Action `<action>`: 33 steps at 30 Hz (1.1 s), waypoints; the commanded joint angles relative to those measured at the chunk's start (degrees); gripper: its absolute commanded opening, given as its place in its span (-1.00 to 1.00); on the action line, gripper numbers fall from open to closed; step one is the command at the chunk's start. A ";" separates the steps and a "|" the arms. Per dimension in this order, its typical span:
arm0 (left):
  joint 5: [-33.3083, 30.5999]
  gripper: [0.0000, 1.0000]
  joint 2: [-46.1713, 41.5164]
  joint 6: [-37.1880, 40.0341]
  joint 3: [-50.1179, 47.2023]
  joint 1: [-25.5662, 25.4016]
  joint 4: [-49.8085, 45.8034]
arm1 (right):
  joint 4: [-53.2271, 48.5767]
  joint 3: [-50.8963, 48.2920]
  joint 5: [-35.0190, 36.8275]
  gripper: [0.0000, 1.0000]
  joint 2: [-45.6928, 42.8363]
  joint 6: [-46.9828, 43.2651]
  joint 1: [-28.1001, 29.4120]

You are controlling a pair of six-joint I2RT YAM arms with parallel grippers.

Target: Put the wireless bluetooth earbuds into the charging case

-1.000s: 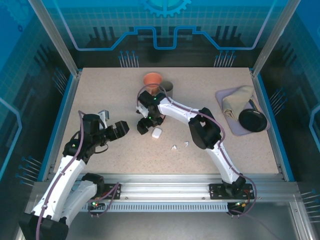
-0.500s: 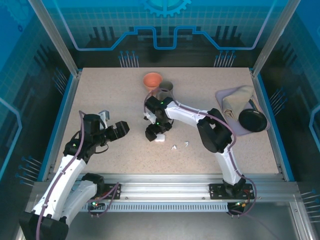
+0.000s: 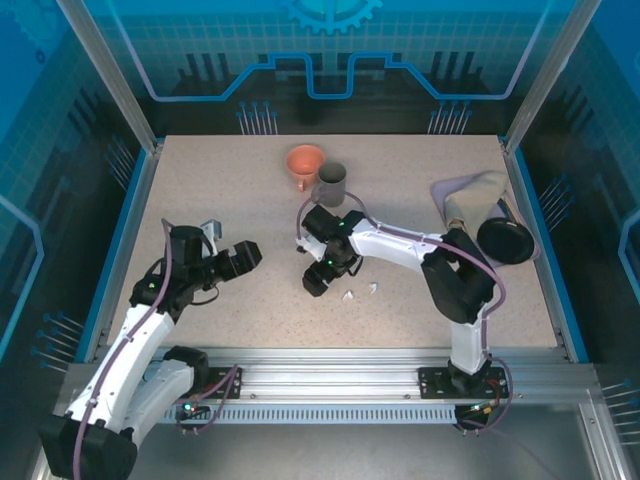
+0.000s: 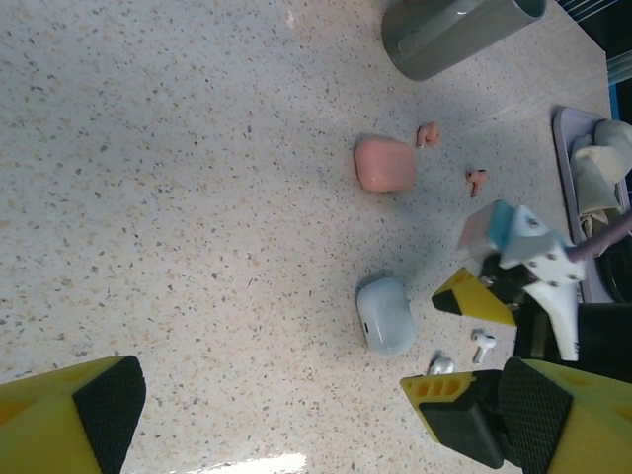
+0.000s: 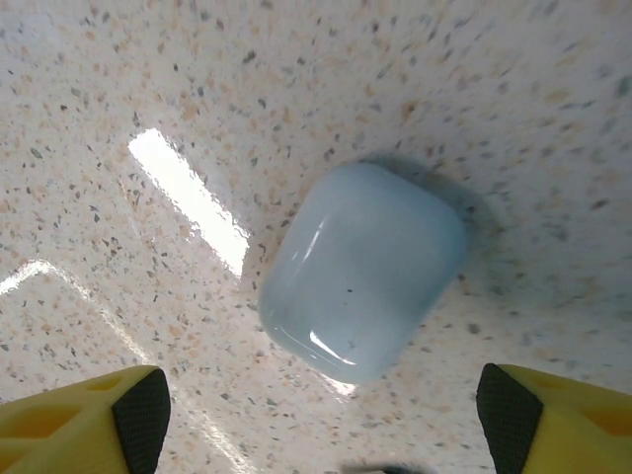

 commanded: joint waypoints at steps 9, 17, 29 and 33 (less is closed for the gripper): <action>11.28 0.97 8.42 -5.40 0.89 4.62 5.55 | 13.44 -7.56 12.97 0.71 -3.79 4.66 6.48; 15.89 0.97 12.57 -4.16 2.25 7.41 4.96 | 17.61 -10.97 15.11 0.69 -2.99 9.27 7.09; 14.99 0.97 10.04 -4.35 0.96 7.41 3.37 | 14.37 -9.21 15.65 0.53 1.25 13.49 6.53; 14.89 0.97 9.65 -3.92 1.18 7.41 2.77 | 13.89 -9.16 14.67 0.33 1.85 14.14 5.65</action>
